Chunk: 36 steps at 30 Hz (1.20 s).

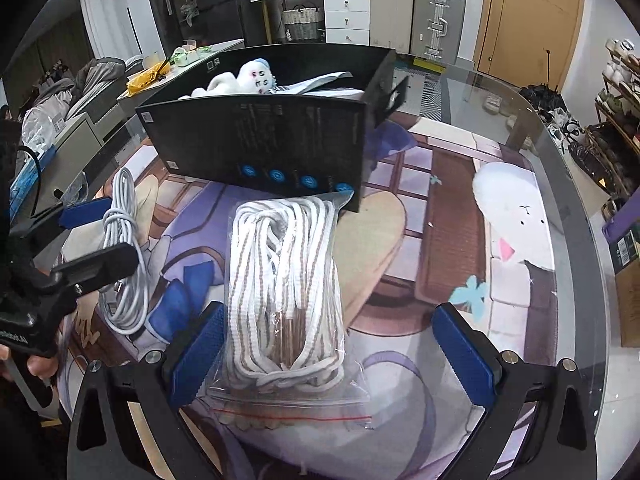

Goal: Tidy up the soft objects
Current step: 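Move the right tool to the bagged white rope while the left tool approaches the grey cable coil, then close the right tool on the rope bag while the left tool grasps the grey cable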

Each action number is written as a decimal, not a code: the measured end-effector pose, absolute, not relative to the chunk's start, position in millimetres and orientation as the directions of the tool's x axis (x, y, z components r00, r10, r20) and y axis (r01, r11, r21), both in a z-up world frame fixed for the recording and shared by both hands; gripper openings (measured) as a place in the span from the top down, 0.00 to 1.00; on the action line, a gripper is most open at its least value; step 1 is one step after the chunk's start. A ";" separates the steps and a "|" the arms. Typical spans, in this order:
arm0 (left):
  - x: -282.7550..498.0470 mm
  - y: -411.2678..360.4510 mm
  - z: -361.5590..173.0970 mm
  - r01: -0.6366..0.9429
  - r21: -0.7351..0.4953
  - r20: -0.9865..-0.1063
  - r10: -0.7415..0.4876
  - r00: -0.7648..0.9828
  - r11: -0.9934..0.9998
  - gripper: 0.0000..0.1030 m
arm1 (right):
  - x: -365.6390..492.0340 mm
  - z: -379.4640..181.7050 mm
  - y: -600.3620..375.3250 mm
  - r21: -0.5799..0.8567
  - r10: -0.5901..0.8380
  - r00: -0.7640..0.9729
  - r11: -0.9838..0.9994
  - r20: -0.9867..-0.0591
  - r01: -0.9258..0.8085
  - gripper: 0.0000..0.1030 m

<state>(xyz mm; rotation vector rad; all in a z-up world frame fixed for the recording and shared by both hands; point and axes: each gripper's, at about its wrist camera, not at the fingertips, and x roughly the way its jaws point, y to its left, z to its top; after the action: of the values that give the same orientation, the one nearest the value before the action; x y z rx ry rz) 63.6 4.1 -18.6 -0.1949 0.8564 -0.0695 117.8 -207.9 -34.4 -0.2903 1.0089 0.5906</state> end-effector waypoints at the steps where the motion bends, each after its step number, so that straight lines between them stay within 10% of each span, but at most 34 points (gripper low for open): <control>1: 65.3 0.9 -19.0 -0.007 -0.200 -0.746 -0.148 0.649 0.980 0.00 | 117.5 -34.0 -208.7 0.039 0.328 0.396 0.809 -0.858 -0.586 0.01; 36: 56.6 17.8 -22.6 -0.030 -0.148 -0.788 -0.100 0.608 0.988 0.01 | 108.2 -31.7 -197.9 0.019 0.324 0.413 0.804 -0.851 -0.594 0.01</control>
<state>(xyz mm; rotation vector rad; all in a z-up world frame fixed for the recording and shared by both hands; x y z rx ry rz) 56.6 17.8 -22.6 -0.1519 0.9175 -0.0409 108.2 -197.9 -31.7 -0.3071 0.9882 0.5886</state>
